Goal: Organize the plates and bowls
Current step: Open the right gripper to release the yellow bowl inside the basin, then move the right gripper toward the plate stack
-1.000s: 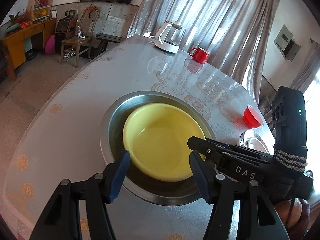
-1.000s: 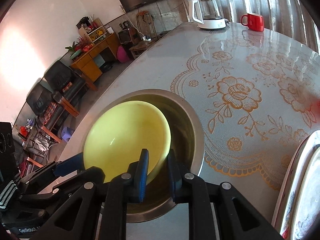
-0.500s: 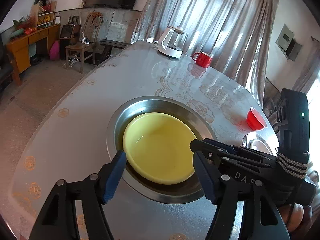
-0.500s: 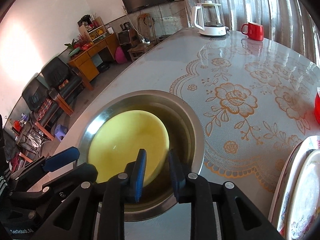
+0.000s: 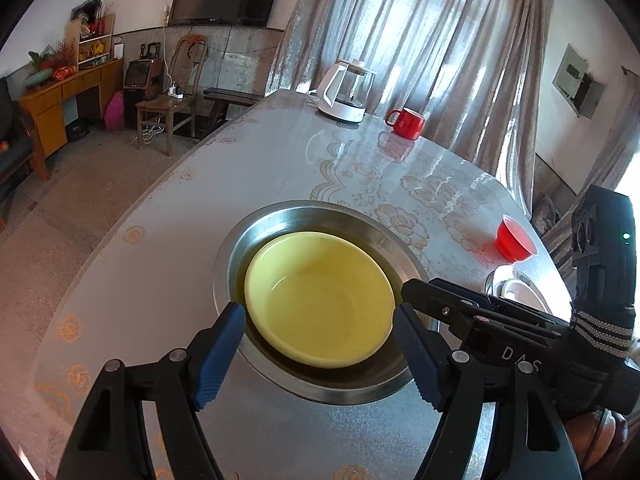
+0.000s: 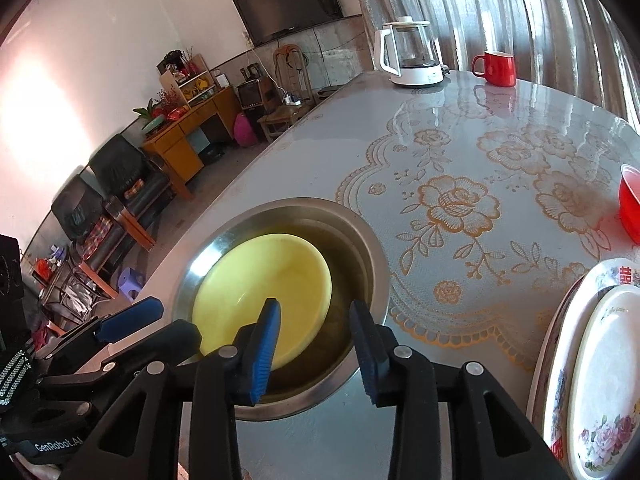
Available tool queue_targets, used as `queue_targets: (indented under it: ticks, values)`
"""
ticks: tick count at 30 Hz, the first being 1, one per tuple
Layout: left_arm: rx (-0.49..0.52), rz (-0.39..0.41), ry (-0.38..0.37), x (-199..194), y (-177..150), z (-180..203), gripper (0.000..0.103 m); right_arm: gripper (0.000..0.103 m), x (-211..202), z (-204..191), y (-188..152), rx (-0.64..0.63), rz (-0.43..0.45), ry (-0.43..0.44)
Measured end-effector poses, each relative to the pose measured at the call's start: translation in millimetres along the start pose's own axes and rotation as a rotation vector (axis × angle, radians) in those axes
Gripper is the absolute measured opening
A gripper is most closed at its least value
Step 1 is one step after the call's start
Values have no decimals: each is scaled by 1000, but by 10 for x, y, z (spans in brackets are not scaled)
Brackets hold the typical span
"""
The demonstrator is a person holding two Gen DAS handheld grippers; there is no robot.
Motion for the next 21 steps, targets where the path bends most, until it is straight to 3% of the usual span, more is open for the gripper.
queue_targets:
  ticks: [11,21]
  values:
    - [78,8,-10,-6,-26,262,77,39,-237,341,7,94,50,-17]
    - [198,-10,-49,100,-23,767,80,39,-550,1013,-46,242,108,-78]
Point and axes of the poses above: each gripper's, at about its wrist camera, not at the fingertips, and x roughly the way its jaws point, z to its right, y to its top, the point moved 10 cm from there along x, roughly the way its jaws point, and after that the axes turned 5 degrees about -x, right-handed, at the moved point
